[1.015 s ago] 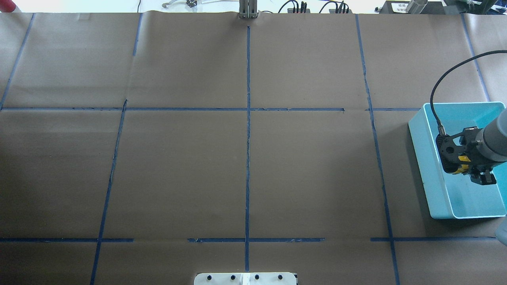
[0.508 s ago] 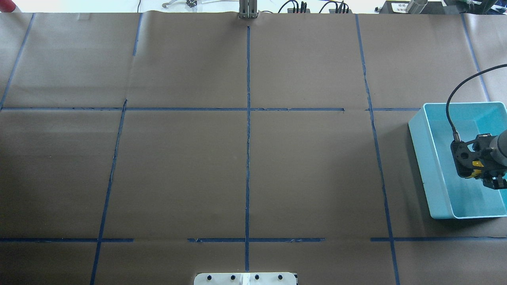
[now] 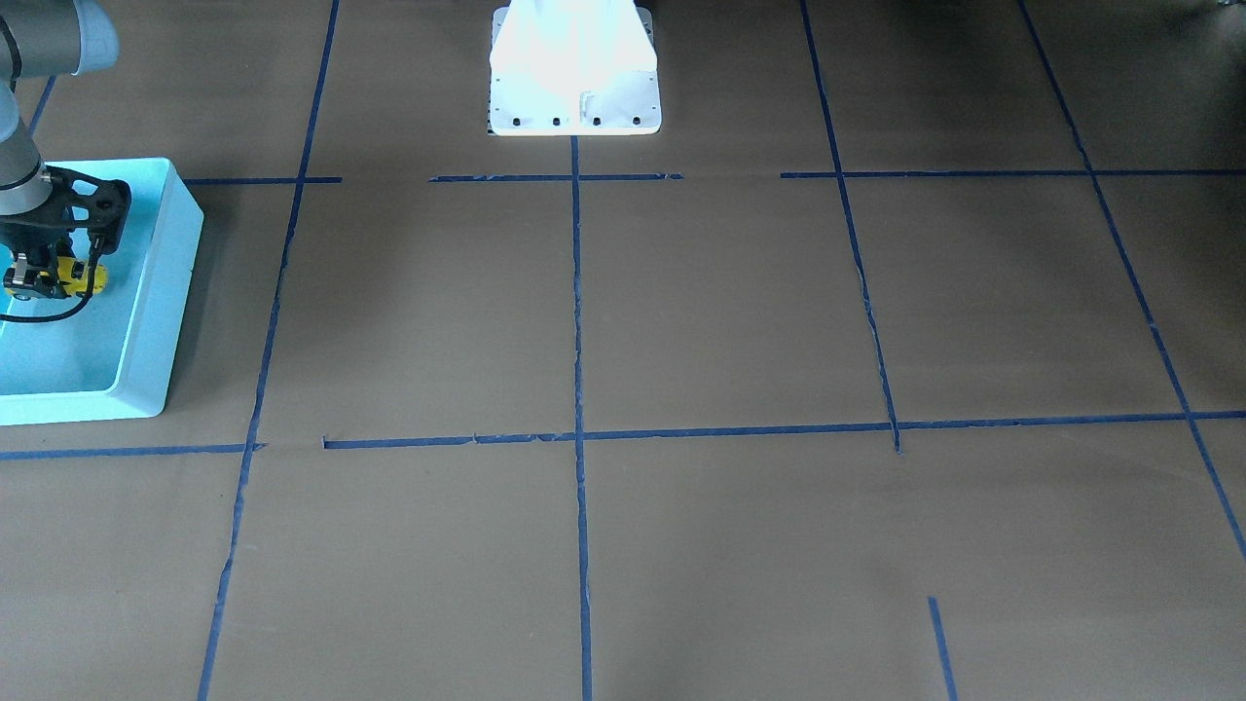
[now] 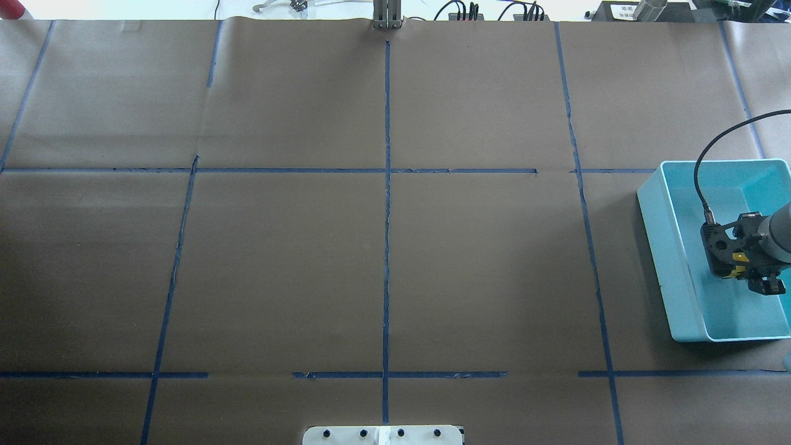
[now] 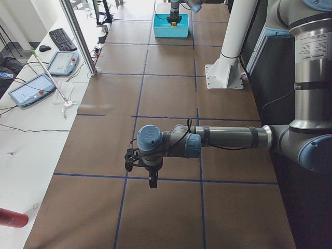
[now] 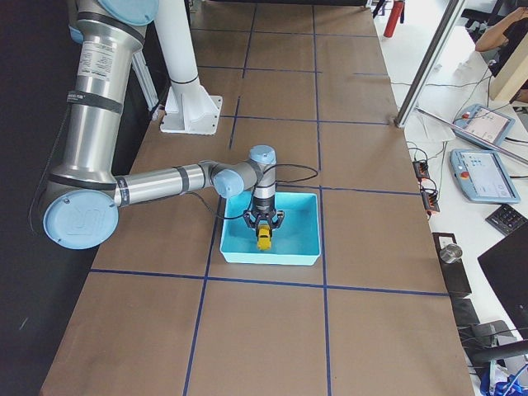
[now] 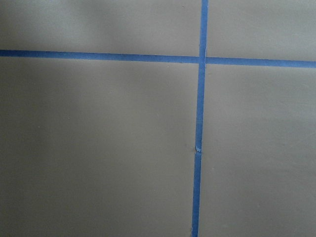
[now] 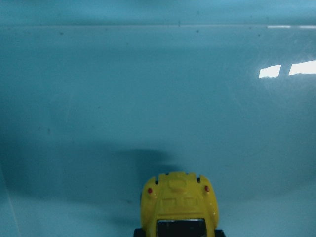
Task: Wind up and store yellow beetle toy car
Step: 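Lift the car with the right gripper and carry it into the bin, then lower the car into the bin and open the right gripper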
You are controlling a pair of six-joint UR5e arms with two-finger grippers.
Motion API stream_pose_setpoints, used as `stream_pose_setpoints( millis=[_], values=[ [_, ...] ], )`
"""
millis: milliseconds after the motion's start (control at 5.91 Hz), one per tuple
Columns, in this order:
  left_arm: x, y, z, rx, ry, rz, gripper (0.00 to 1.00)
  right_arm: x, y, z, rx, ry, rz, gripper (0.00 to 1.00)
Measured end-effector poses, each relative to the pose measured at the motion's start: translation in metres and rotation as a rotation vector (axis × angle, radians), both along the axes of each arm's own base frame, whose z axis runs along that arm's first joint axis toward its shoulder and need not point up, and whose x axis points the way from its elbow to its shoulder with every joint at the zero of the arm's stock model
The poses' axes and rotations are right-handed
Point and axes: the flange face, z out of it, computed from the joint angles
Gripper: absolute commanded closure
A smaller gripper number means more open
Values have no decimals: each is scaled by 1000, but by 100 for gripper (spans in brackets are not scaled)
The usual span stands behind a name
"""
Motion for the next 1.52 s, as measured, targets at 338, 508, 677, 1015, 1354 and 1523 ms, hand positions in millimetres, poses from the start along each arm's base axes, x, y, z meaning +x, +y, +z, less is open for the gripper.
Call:
stream_pose_setpoints(
  millis=[338, 508, 677, 1015, 1354, 1523],
  values=[
    [0, 0, 0, 0, 0, 0, 0, -3, -2, 3, 1, -10, -2, 72],
    [0, 0, 0, 0, 0, 0, 0, -6, -3, 1, 0, -19, -4, 67],
    [0, 0, 0, 0, 0, 0, 0, -7, -3, 0, -4, -24, -7, 62],
    [0, -1, 0, 1, 0, 0, 0, -8, -3, 3, -14, -29, -10, 0],
    [0, -2, 0, 2, 0, 0, 0, -9, -2, 1, -23, -43, -16, 0],
    [0, -3, 0, 1, 0, 0, 0, -7, -2, -1, -28, -53, -15, 0]
  ],
)
